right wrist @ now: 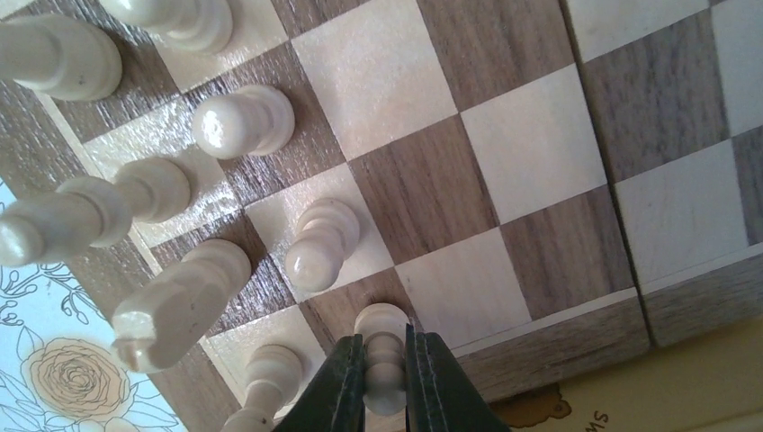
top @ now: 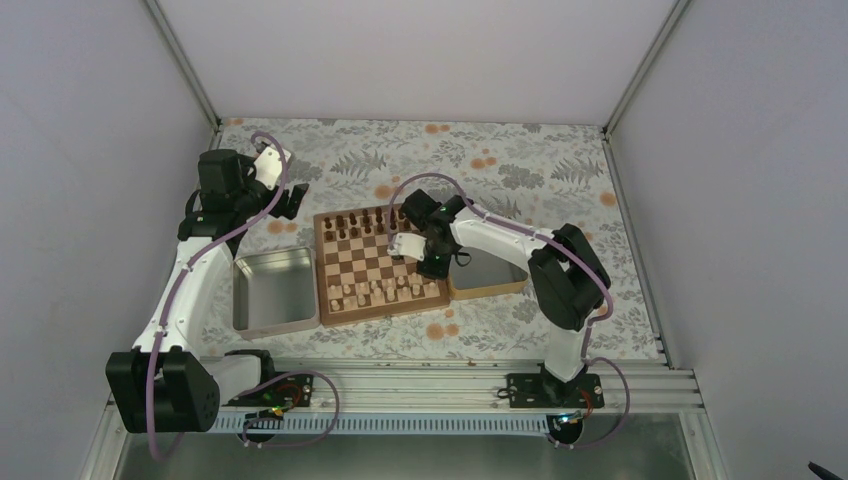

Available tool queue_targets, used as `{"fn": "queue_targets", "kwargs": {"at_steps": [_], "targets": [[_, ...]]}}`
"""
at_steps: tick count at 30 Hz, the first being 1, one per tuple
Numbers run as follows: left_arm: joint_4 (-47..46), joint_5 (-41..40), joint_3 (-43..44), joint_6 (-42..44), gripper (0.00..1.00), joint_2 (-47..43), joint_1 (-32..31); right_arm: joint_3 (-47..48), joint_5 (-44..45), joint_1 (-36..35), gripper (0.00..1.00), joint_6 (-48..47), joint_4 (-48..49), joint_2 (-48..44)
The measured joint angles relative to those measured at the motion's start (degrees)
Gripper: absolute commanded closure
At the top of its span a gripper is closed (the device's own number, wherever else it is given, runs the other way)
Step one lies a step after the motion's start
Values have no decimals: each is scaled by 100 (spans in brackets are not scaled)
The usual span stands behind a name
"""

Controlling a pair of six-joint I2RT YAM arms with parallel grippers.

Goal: Set up the chess pieces on the board
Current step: Place the chess piece on the chessboard.

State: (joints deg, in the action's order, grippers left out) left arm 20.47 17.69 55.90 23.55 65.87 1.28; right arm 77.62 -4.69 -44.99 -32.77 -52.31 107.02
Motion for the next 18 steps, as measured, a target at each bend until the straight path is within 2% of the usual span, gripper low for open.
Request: {"fn": "queue_targets", "kwargs": {"at_steps": [6, 13, 18], "targets": [[0, 0, 0, 0, 0, 0, 0, -55, -4, -4, 90, 7, -39, -2], [0, 0, 0, 0, 0, -2, 0, -55, -11, -7, 72, 46, -37, -2], [-2, 0, 0, 0, 0, 0, 0, -55, -15, -7, 67, 55, -42, -4]]}}
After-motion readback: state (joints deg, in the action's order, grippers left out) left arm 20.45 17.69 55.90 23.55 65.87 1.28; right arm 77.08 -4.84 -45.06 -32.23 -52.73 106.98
